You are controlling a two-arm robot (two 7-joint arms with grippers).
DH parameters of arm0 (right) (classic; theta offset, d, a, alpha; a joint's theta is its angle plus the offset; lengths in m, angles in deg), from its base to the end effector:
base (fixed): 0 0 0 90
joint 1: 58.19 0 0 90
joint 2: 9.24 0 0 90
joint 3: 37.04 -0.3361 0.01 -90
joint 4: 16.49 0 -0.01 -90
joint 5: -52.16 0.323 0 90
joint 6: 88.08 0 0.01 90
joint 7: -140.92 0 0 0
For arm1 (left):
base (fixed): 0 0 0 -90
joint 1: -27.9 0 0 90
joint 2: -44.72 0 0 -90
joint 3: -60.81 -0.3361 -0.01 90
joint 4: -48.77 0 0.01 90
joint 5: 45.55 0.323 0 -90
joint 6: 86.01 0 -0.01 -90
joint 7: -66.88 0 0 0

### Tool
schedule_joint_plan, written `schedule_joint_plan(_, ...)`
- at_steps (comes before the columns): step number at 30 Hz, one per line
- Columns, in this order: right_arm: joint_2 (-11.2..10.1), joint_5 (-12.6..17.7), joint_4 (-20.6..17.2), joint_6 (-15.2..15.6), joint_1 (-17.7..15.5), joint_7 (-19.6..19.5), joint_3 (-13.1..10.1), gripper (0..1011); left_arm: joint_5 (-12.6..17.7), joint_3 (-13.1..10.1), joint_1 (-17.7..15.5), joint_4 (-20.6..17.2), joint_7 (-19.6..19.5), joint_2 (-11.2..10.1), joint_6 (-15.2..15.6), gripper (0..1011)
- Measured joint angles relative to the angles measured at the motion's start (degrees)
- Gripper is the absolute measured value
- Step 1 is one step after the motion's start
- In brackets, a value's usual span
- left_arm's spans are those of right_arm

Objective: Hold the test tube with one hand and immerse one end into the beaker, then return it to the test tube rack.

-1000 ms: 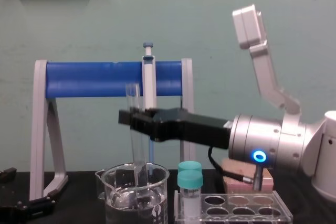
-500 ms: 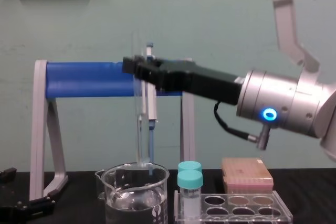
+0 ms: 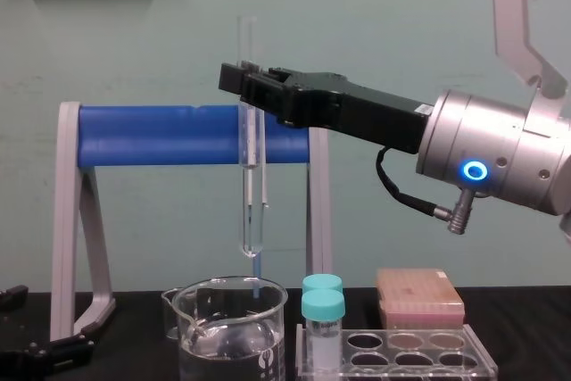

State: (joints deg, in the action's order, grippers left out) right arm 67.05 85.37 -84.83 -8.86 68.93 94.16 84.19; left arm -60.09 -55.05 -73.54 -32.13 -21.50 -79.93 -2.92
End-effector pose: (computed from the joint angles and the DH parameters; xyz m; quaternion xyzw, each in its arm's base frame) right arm 0.5130 0.0478 -0.2289 0.1162 -0.0958 -0.2095 0.9662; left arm 0.3791 0.1052 -0.3421 0.1415 -0.1326 0.5799 0.7912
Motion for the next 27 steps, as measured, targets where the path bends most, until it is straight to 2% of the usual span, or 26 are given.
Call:
schedule_joint_plan(7, -0.91, 0.41, -1.35, 0.01, -0.50, -1.22, -0.74, 225, 0.00, 0.00, 0.00, 0.00, 0.00, 0.00, 0.00, 1000)
schedule_joint_plan(16, -4.88, 0.37, -5.81, -0.49, -2.84, -5.40, -4.57, 225, 0.00, 0.00, 0.00, 0.00, 0.00, 0.00, 0.00, 1000)
schedule_joint_plan(20, -6.93, -0.35, -8.06, -0.17, -5.02, -8.25, -6.77, 225, 0.00, 0.00, 0.00, 0.00, 0.00, 0.00, 0.00, 1000)
schedule_joint_plan(27, -8.81, -1.81, -9.97, 2.07, -9.31, -12.30, -8.81, 225, 0.00, 0.00, 0.00, 0.00, 0.00, 0.00, 0.00, 1000)
